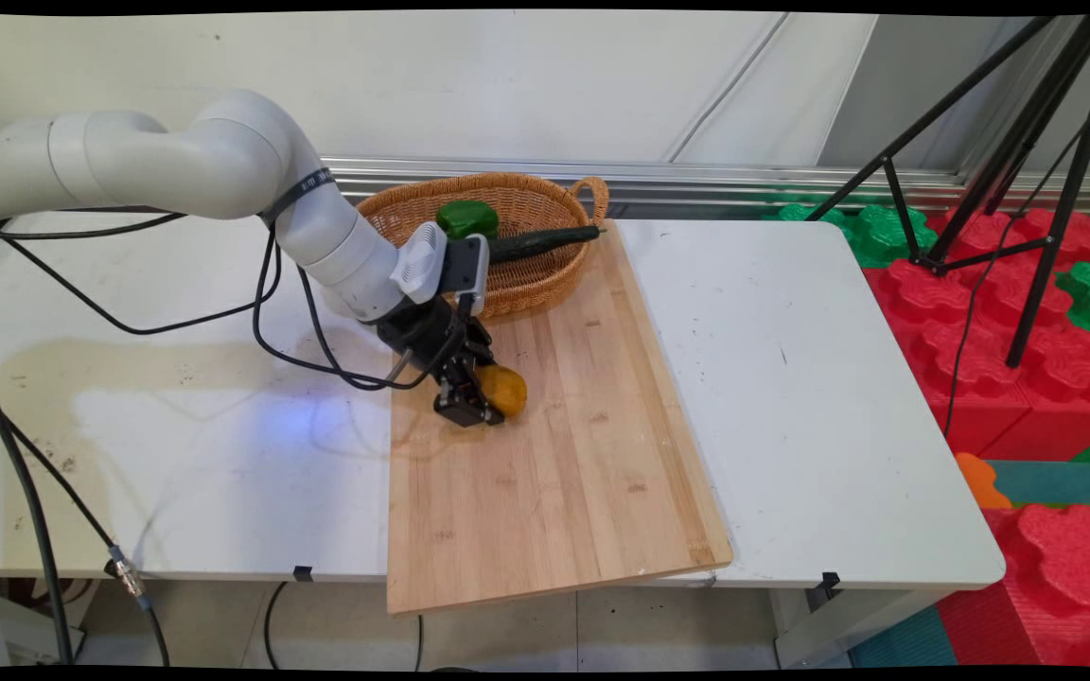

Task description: Place the picked object in the vegetable basket

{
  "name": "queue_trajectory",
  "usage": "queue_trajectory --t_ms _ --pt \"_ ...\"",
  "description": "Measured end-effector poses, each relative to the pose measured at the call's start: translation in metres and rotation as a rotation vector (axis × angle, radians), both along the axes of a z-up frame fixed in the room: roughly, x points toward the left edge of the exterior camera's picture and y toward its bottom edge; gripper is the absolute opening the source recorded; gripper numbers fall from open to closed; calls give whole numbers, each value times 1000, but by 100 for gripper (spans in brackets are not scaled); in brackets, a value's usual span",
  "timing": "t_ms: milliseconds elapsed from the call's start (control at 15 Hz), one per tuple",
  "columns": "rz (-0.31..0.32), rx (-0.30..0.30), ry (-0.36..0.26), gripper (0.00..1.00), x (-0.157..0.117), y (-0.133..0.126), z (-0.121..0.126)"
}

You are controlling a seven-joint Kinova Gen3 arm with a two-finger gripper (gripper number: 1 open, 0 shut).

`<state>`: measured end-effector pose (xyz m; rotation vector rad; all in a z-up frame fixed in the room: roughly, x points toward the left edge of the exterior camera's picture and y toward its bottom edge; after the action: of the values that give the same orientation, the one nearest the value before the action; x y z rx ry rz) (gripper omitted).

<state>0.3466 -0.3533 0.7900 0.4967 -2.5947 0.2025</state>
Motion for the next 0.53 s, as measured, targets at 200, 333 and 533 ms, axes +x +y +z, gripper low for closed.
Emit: queue_trajectory --t_ms 200,333,533 --pt "-8 -4 -2 0 -2 1 1" --pt "-9 -6 1 0 -2 2 3" --pt "-3 -13 14 0 -1 6 11"
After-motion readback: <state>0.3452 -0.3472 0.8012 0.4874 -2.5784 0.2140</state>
